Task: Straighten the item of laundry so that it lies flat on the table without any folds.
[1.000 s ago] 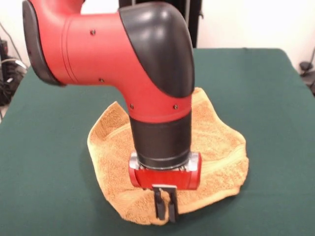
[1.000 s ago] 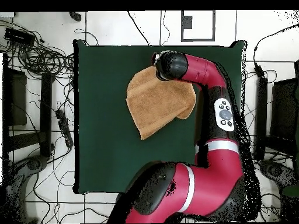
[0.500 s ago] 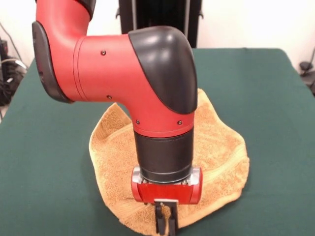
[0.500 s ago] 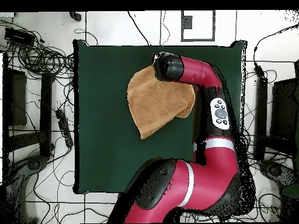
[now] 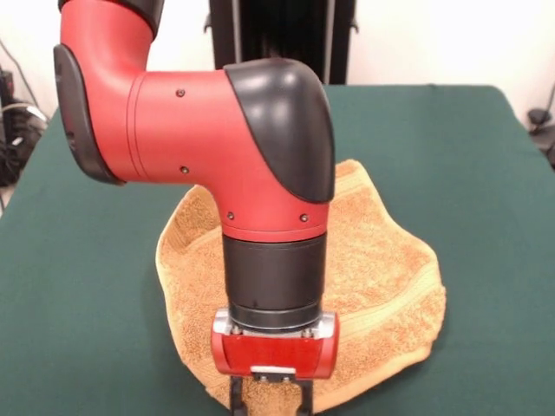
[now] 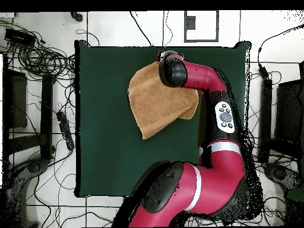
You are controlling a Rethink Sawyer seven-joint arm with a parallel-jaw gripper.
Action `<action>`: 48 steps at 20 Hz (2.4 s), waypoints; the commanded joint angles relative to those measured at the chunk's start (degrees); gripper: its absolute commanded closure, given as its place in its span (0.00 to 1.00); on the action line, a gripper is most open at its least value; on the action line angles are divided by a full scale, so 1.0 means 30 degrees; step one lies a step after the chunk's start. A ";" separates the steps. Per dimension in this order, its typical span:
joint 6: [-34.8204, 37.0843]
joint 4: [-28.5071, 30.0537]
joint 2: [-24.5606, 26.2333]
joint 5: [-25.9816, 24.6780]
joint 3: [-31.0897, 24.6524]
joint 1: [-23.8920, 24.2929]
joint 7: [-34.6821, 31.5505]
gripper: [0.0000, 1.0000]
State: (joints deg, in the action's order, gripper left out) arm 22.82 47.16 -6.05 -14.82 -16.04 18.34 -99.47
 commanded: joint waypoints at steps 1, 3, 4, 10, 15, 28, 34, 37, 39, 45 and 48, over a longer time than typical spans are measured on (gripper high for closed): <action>-0.0180 0.2234 -0.0427 -0.0649 -0.2087 -0.0099 0.1444 0.00; -0.0054 0.2430 -0.0544 -0.0545 -0.1702 -0.0303 0.0788 0.00; 0.0034 0.2503 -0.0600 -0.0475 -0.1556 -0.0360 0.0525 0.00; 0.1225 0.4733 -0.2051 0.0094 -0.0051 -0.0934 -0.1767 0.00; 0.0805 0.7038 -0.3954 0.0061 0.1237 -0.1571 -0.3165 0.00; 0.1141 1.4114 -0.9356 0.2715 0.3501 -0.3150 -0.5885 0.00; -0.0354 1.4870 -0.9053 0.3424 0.3996 -0.3430 -0.5856 0.00; -0.0820 1.5250 -0.8826 0.3730 0.3990 -0.3453 -0.5652 0.00; -0.1366 1.5294 -0.8413 0.3803 0.4078 -0.3532 -0.5551 0.00; -0.3219 1.5094 -0.6882 0.3945 0.4355 -0.3761 -0.5461 0.00; -0.3529 1.4903 -0.6341 0.4034 0.4115 -0.3507 -0.5083 0.00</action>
State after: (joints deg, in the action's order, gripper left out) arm 15.47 83.84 -31.84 -5.44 -2.34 9.37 -99.68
